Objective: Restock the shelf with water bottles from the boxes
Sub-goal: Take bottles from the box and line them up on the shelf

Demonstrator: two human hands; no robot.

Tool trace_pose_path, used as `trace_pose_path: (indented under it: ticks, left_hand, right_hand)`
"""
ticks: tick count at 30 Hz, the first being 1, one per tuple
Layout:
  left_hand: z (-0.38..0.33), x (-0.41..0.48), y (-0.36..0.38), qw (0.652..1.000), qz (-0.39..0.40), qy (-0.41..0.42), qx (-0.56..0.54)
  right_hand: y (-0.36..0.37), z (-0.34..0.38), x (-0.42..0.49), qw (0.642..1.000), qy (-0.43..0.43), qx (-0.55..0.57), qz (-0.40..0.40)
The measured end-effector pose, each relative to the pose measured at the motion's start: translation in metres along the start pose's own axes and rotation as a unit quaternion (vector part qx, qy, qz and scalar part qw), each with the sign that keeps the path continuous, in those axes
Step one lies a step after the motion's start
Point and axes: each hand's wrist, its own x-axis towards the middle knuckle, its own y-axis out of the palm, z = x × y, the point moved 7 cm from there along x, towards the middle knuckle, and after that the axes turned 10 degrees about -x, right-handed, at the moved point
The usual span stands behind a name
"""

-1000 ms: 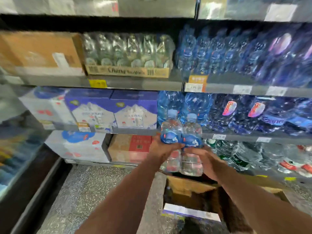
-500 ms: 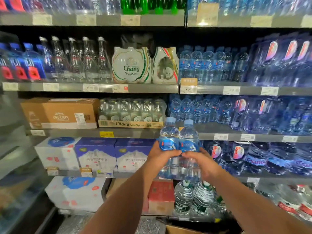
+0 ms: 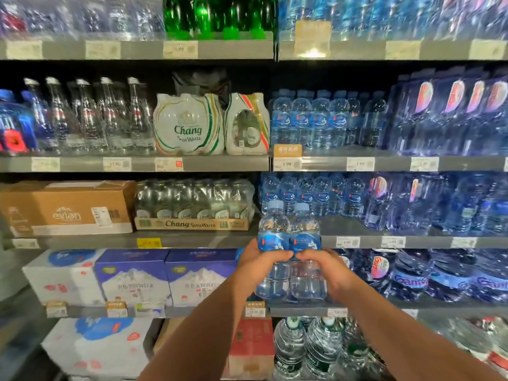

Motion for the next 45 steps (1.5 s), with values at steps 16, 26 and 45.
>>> trace_pose_path:
  ticks: [16, 26, 45]
  left_hand:
    - [-0.01, 0.142, 0.052, 0.99, -0.128, 0.008, 0.059]
    - [-0.027, 0.229, 0.026, 0.978, -0.132, 0.037, 0.157]
    - [0.027, 0.298, 0.011, 0.974, -0.126, 0.118, 0.145]
  right_hand:
    - [-0.071, 0.044, 0.163, 0.995, 0.006, -0.1, -0.008]
    - [-0.055, 0.064, 0.238, 0.996, -0.025, -0.072, -0.038]
    - [-0.041, 0.013, 0.321, 0.99, -0.057, -0.096, -0.085]
